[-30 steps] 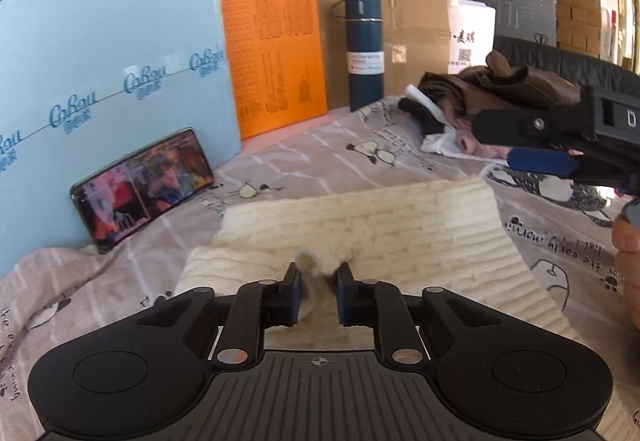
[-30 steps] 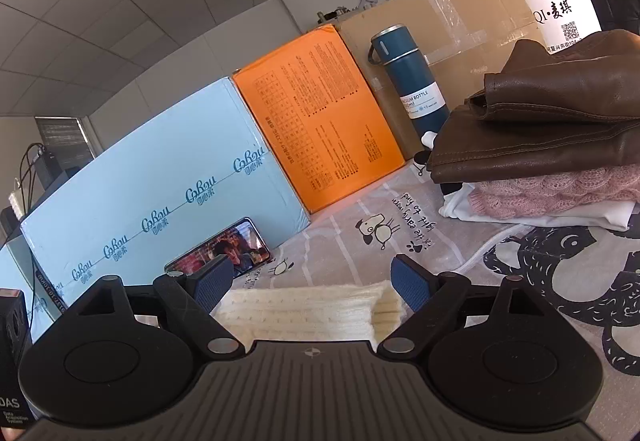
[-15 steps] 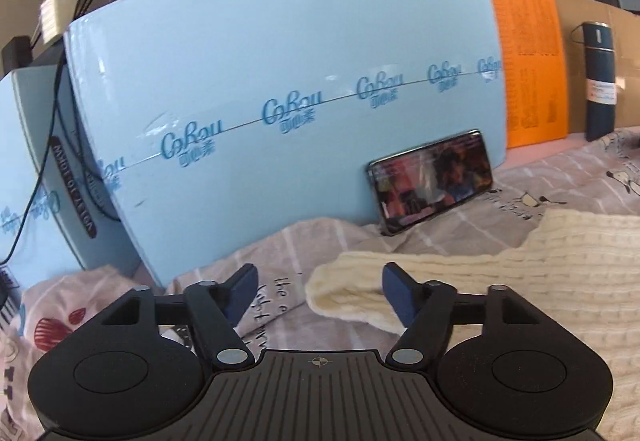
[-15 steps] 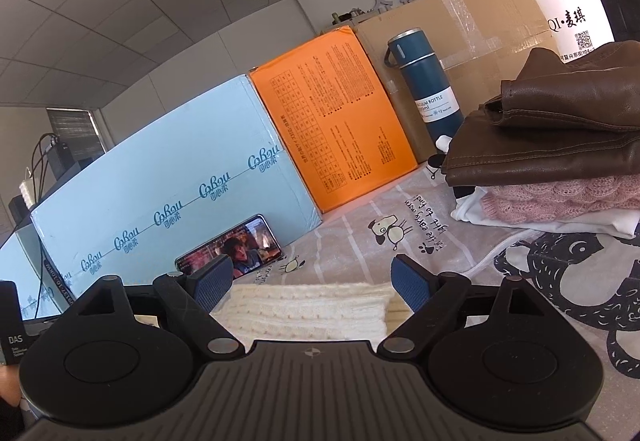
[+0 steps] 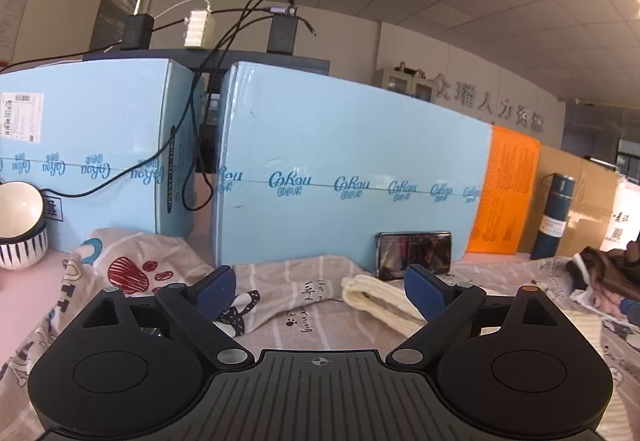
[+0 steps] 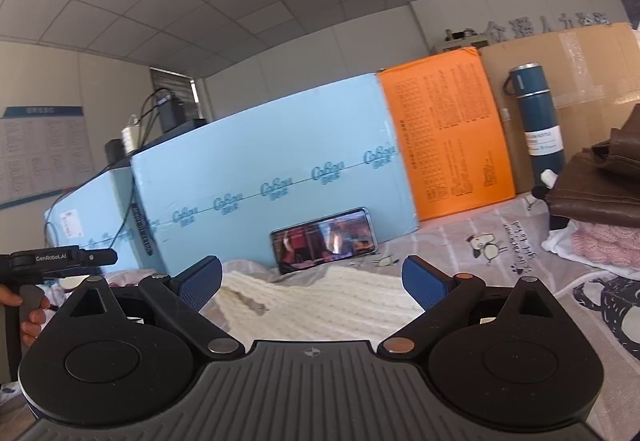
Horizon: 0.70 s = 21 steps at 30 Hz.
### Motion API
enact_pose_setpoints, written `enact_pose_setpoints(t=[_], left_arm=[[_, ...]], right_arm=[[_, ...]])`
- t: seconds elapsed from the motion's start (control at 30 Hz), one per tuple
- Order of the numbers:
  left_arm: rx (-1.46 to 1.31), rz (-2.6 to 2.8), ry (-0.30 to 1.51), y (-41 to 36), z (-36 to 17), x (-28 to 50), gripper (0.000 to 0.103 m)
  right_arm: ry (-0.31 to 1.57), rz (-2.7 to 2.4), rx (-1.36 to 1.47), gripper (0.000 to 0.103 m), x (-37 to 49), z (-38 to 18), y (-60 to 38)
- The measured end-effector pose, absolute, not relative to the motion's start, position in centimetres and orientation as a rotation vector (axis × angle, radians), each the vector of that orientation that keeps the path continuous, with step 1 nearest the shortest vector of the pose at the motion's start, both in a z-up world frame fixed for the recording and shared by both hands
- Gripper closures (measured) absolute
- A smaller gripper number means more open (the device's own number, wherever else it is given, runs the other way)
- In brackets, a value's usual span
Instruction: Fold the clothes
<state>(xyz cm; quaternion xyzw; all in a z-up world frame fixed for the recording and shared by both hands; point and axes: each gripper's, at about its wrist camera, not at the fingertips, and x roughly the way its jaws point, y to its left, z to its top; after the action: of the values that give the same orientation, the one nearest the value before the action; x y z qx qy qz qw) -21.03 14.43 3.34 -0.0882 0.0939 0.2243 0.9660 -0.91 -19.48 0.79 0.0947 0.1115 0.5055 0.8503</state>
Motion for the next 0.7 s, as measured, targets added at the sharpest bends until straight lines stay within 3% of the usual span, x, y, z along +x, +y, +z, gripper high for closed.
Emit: enact_pose_setpoints(t=[0.13, 0.43, 0.7], left_arm=[[-0.002, 0.247, 0.188, 11.9, 2.8, -24.9, 0.001], [0.438, -0.303, 0.427, 4.3, -0.3, -26.2, 0.001], [0.569, -0.202, 0.542, 2.7, -2.9, -22.7, 0.001]], right_arm=[[0.217, 1.233, 0.065, 0.003, -6.0, 0.8, -20.2], [0.25, 1.338, -0.396, 0.003, -15.7, -2.1, -19.9], [0.265, 1.263, -0.492, 0.006, -16.1, -3.9, -20.3]])
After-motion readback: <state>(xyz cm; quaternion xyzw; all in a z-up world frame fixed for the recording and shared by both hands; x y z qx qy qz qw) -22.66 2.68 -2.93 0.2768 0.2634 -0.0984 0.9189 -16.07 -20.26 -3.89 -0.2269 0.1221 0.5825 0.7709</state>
